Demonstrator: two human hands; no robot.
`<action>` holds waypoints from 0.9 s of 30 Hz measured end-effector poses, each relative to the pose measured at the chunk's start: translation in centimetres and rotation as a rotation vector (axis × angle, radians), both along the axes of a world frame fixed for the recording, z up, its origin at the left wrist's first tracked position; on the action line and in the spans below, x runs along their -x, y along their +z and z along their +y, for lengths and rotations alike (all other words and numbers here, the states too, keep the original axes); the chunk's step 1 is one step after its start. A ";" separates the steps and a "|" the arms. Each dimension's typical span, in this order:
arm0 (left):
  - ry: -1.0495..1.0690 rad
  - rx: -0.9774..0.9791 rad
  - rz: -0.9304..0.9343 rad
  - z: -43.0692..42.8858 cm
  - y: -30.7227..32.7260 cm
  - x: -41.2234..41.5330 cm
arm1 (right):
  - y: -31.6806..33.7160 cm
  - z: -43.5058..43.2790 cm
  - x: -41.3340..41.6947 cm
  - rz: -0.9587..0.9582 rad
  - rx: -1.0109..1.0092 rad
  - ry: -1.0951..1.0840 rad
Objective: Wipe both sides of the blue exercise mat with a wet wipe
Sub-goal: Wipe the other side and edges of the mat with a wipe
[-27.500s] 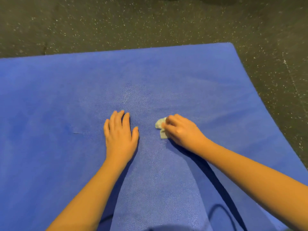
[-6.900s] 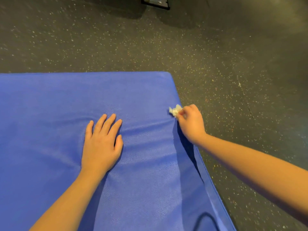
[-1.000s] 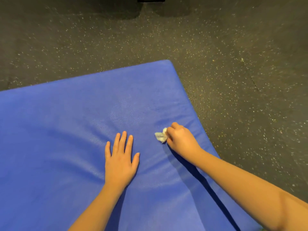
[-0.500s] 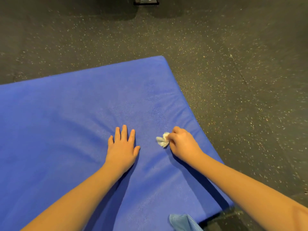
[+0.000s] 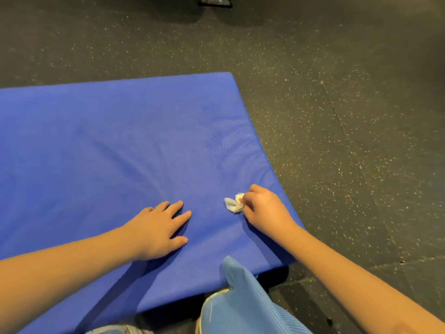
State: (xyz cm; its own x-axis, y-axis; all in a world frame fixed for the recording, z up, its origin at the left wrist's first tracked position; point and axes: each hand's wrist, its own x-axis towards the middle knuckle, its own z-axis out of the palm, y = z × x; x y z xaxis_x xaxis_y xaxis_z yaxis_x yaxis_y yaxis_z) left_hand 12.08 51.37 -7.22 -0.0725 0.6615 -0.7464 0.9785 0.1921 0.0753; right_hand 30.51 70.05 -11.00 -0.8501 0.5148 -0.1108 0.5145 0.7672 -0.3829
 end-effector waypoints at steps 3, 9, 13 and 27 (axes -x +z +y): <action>-0.045 0.076 -0.065 -0.9 2.6 -1.4 | 0.6 1.2 -1.9 0.008 -0.071 -0.202; 0.067 0.155 -0.135 -5.0 5.7 -1.3 | 2.0 -2.5 -5.3 -0.019 -0.055 -0.167; 0.212 0.010 -0.137 -7.6 5.0 -2.5 | 2.1 -2.7 -7.7 0.050 -0.119 -0.396; 0.021 -0.228 0.039 -10.1 2.1 -3.6 | 1.9 -9.3 -10.0 0.349 -0.027 -0.272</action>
